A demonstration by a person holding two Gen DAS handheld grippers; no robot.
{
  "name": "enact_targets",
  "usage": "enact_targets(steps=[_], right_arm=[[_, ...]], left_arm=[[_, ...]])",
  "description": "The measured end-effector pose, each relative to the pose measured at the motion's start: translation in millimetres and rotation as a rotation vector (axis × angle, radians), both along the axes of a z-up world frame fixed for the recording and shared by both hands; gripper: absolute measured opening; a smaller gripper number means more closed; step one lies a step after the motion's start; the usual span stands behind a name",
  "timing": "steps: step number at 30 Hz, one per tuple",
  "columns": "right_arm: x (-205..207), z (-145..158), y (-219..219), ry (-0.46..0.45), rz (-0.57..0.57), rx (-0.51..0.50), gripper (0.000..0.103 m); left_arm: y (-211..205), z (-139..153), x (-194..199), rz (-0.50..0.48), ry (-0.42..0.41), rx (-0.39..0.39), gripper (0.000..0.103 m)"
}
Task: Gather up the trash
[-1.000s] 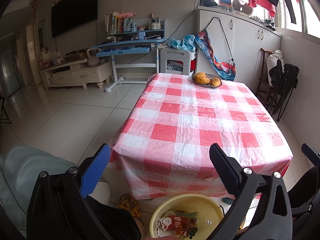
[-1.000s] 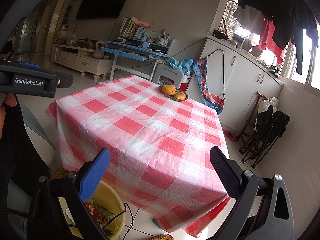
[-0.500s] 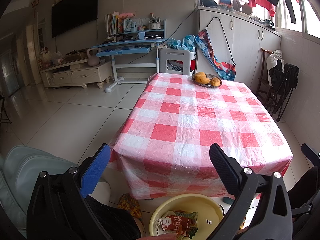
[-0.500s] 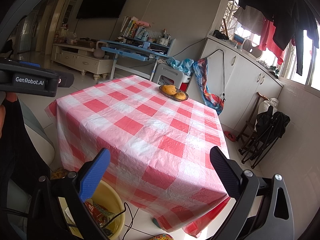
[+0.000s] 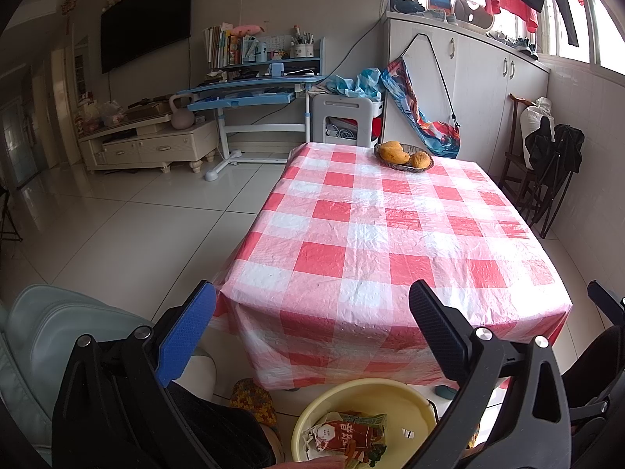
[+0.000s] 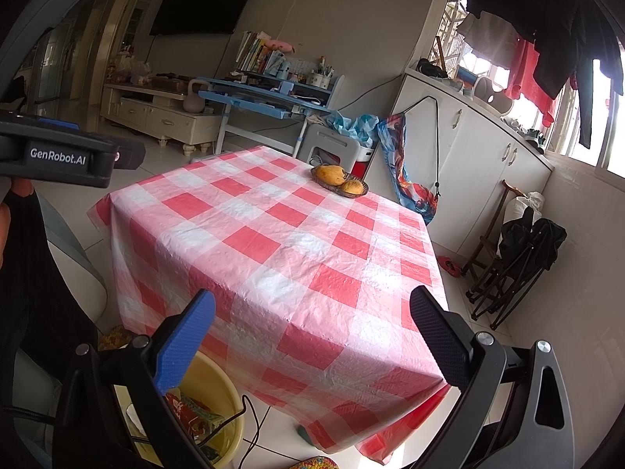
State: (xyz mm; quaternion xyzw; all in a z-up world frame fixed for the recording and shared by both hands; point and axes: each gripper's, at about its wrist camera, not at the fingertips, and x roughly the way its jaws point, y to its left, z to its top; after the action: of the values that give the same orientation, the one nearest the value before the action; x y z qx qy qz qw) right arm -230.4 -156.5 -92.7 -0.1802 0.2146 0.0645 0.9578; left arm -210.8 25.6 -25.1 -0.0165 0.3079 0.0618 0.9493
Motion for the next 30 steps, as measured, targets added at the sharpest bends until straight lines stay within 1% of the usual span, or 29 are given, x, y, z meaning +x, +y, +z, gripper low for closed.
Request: enact_targets(steps=[18, 30], right_arm=[[0.6, 0.8, -3.0, 0.000, 0.001, 0.000, 0.095], [1.6, 7.3, -5.5, -0.005, -0.003, 0.011, 0.095]], left_arm=[[-0.4, 0.0, -0.4, -0.001, 0.000, 0.001, 0.096], [-0.8, 1.8, -0.6, -0.003, -0.005, -0.001, 0.096]])
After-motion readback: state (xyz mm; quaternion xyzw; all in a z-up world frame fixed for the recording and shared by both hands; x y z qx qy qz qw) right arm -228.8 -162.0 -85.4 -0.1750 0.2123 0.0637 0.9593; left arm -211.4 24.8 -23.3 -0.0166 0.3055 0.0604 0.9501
